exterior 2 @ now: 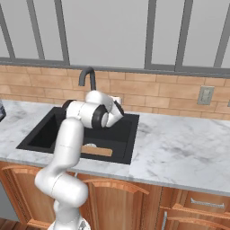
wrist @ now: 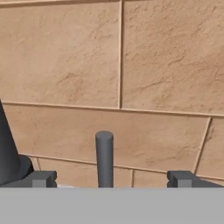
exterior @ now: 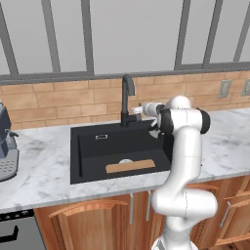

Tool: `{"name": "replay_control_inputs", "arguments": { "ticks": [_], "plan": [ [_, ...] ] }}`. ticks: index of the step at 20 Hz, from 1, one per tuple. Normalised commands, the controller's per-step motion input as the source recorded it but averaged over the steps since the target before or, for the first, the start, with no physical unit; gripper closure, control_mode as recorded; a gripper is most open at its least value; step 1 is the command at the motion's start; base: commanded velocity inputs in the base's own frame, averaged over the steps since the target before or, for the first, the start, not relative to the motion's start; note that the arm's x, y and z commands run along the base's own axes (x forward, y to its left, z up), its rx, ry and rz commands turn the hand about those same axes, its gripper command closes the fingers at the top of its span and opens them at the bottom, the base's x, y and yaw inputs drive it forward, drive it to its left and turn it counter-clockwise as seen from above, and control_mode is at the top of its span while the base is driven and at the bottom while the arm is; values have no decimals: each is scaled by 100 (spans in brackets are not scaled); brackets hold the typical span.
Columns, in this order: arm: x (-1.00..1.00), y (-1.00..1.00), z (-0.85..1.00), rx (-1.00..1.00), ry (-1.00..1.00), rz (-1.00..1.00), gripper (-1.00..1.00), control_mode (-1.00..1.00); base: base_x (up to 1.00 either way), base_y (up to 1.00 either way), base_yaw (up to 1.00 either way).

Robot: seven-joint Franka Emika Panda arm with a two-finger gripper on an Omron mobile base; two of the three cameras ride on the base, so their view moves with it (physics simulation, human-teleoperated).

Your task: Turn on the sink faucet with hot water and rinse the cutting board for ten seconds, then turn off the faucet. Push the cutting board to reach the water if necessary.

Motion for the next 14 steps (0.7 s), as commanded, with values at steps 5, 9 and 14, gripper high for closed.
{"name": "replay_control_inputs", "arguments": {
  "ticks": [5, 9, 14],
  "plan": [
    [16, 0, -9, 0, 0, 0, -100, -100, 0, 0, 0],
    [12, 0, -5, 0, 0, 0, -100, -100, 0, 0, 0],
    [3, 0, 0, 0, 0, 0, -100, -100, 0, 0, 0]
  ]
}}
